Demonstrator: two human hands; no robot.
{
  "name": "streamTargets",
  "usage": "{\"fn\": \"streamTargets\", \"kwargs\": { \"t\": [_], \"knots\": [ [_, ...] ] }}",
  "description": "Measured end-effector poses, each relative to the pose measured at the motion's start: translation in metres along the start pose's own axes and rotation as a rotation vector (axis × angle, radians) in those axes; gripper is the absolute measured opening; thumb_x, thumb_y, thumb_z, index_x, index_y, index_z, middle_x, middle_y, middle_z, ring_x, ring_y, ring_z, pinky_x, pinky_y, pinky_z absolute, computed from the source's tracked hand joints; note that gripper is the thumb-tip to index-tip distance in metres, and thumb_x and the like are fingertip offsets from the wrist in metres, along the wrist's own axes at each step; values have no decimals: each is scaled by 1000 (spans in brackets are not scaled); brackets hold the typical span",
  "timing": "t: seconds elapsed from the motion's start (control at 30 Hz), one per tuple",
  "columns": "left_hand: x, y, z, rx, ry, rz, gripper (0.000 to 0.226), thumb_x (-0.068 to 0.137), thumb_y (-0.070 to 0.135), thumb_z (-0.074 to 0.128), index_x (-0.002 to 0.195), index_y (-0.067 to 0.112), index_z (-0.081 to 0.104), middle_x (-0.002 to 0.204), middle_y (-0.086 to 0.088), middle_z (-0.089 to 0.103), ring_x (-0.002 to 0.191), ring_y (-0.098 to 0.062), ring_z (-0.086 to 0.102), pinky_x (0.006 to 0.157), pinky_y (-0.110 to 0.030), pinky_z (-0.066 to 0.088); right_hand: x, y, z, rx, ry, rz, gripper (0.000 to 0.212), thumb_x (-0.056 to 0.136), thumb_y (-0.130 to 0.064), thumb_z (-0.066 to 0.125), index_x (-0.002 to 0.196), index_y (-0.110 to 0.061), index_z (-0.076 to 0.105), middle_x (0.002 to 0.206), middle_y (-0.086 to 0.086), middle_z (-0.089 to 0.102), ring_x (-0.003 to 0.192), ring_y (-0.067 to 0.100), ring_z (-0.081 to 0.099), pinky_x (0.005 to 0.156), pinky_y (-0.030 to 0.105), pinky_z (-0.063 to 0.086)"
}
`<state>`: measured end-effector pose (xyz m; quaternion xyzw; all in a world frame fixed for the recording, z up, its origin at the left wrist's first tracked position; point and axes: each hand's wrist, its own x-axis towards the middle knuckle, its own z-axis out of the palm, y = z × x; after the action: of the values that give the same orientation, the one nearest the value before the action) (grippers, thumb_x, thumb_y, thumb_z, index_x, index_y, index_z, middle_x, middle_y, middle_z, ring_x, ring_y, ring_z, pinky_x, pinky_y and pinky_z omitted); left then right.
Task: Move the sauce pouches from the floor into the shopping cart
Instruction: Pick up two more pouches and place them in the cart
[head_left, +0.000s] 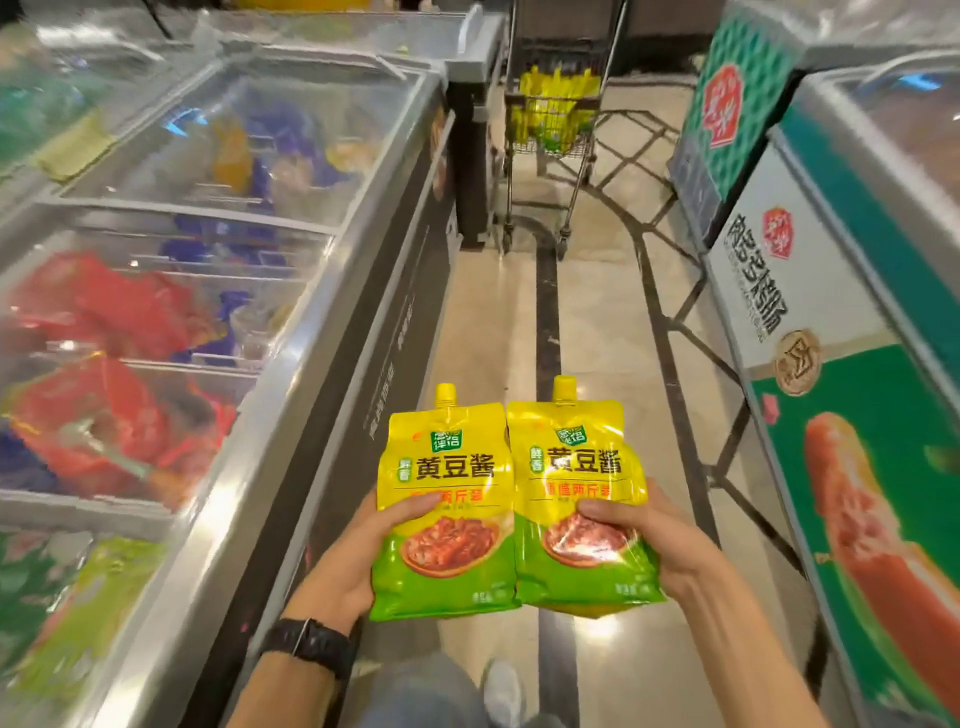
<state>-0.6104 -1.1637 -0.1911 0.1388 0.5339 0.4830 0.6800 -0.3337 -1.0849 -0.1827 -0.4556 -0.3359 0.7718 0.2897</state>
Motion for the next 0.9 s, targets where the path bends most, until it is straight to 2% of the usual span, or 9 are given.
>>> {"fn": "streamTargets", "kwargs": {
  "t": [0.1,0.27,0.4,0.57,0.63,0.7,0.77,0.8,0.9],
  "knots": [
    [56,37,17,27,7,-6,106,35,26,102,132,10,61,121,-25,70,105,-44,69,95,-58,53,49,-36,-13,24,13,-6,57,52,0,88,106,-6,67,96,18,75,79,29,74,60,32,59],
    [170,101,48,28,-31,0,104,38,23,101,133,11,60,125,-24,68,112,-45,66,101,-63,48,147,-111,-37,13,60,-12,54,59,6,81,109,-6,66,97,17,76,81,29,74,65,37,61],
    [271,158,85,29,-94,-33,98,49,20,98,138,13,57,130,-24,65,119,-45,62,104,-66,43,222,-183,-64,-7,113,-54,53,63,5,80,112,-9,65,104,18,74,89,33,72,78,43,60],
    [374,218,156,82,-201,-68,102,44,24,100,136,13,58,128,-23,67,113,-43,66,98,-60,51,283,-258,-116,27,191,-77,97,29,-20,99,119,-7,63,110,20,72,98,38,70,81,47,58],
    [410,236,188,114,-258,-90,101,44,25,100,136,12,58,127,-23,67,112,-43,67,98,-58,52,302,-282,-141,71,223,-94,101,22,-23,100,116,-9,65,109,20,72,97,38,71,84,48,57],
    [447,249,223,135,-302,-127,98,49,23,99,137,11,58,129,-23,66,115,-44,65,103,-61,48,321,-307,-167,109,253,-100,96,24,-18,100,113,-8,66,104,19,74,91,35,73,80,45,59],
    [485,260,257,136,-345,-138,91,45,22,100,129,11,65,125,-23,68,107,-42,70,95,-56,54,345,-329,-200,148,264,-103,77,39,-7,96,110,-5,66,96,17,76,80,31,74,67,39,61],
    [504,265,275,138,-363,-143,88,42,22,101,123,11,69,122,-23,70,101,-40,72,89,-53,58,359,-341,-217,165,268,-113,75,40,-6,96,108,-5,66,93,17,76,77,30,75,61,37,61],
    [564,282,330,174,-354,-134,97,41,24,100,129,7,63,121,-25,69,97,-38,73,81,-46,62,407,-380,-268,195,236,-118,98,17,-17,100,109,-7,67,99,20,75,81,33,74,61,38,61]
  ]
}}
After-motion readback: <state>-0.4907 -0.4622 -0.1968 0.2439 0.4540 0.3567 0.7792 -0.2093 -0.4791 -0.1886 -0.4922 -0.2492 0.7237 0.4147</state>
